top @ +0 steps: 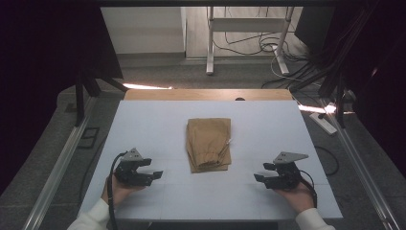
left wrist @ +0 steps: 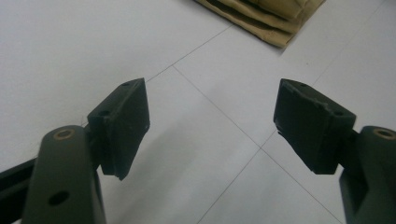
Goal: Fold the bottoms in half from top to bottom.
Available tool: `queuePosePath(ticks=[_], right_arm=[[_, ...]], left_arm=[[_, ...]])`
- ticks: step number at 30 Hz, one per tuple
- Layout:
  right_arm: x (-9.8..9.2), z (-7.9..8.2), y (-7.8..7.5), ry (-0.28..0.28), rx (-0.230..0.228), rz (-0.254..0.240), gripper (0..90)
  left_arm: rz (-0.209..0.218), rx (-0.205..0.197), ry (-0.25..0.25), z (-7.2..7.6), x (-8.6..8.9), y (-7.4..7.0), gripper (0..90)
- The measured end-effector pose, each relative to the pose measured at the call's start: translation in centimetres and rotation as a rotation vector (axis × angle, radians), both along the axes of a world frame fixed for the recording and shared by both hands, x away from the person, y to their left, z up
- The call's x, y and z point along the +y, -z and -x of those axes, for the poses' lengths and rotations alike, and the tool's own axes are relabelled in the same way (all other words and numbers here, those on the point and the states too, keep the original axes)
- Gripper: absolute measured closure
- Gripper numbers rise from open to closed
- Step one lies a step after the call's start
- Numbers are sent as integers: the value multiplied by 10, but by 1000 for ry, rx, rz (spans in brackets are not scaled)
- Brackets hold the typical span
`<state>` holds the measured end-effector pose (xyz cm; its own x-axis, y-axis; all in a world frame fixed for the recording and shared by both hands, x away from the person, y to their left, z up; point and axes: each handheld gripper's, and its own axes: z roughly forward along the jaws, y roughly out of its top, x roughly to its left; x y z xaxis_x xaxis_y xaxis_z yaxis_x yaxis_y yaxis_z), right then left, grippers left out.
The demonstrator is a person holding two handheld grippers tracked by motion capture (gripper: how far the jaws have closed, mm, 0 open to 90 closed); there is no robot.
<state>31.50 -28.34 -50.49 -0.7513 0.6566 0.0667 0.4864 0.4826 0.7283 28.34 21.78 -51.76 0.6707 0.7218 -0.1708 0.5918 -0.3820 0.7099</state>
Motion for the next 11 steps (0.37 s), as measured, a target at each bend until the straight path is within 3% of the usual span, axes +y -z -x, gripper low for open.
queuePosePath(ticks=[11], right_arm=[[1,0,1,-6,5,0,375]], left_arm=[[-3,6,8,-1,-2,1,262]])
